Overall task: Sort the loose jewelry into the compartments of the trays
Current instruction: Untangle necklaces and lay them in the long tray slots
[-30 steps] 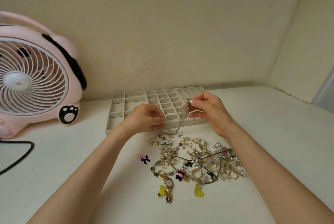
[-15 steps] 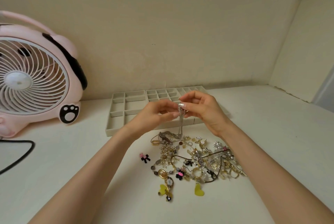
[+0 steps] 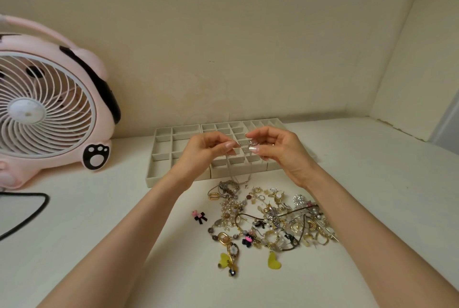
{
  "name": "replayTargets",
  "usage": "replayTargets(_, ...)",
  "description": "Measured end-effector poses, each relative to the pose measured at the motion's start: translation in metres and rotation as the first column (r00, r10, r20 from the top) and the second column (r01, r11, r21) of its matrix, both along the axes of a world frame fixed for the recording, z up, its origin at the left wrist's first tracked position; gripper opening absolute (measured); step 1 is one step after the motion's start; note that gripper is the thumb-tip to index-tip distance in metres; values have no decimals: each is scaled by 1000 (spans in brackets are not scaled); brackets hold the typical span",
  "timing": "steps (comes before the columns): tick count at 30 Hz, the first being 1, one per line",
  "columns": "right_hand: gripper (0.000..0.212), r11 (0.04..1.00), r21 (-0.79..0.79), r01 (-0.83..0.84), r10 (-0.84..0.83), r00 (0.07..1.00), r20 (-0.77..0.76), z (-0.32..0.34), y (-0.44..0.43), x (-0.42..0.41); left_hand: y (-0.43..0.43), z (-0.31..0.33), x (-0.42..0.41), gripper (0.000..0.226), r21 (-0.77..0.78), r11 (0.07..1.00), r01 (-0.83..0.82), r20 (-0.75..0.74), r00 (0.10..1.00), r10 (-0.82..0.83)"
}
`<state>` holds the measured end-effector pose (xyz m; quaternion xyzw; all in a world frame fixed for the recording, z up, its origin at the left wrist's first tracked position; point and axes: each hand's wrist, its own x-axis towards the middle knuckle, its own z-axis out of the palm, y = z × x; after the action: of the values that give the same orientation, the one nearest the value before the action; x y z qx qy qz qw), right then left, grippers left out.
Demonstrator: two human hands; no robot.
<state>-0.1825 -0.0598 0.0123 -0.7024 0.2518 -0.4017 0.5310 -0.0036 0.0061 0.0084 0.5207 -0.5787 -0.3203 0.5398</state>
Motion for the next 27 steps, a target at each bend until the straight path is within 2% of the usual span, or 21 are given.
replayTargets(3,32,1000,-7,16,-16,999,-31,-2,-3,-1,1,2,0,10,-21,1000,-4,2,1000,4)
replayTargets(9,32,996,83,-45,46,999,-12,-3,-4,-1,3,7,-4,12,-2,997,71,-187,980,-70)
replayTargets(16,27,995,59,-82,83,996,-15,1,1,1,5,22,-5,22,23,998,50,-125,991,-46)
replayTargets(20,25,992,82,-98,100,995,-19,-1,3,4,3,35,-3,20,-9,995,94,-121,988,-95)
replayTargets(23,22,991,97,-88,89,996,-6,-1,4,7,1,45,-7,22,-70,983,167,-203,963,-178)
replayTargets(27,18,989,120,-81,78,997,25,-3,5,9,-2,57,-11,27,-150,976,160,-290,936,-198)
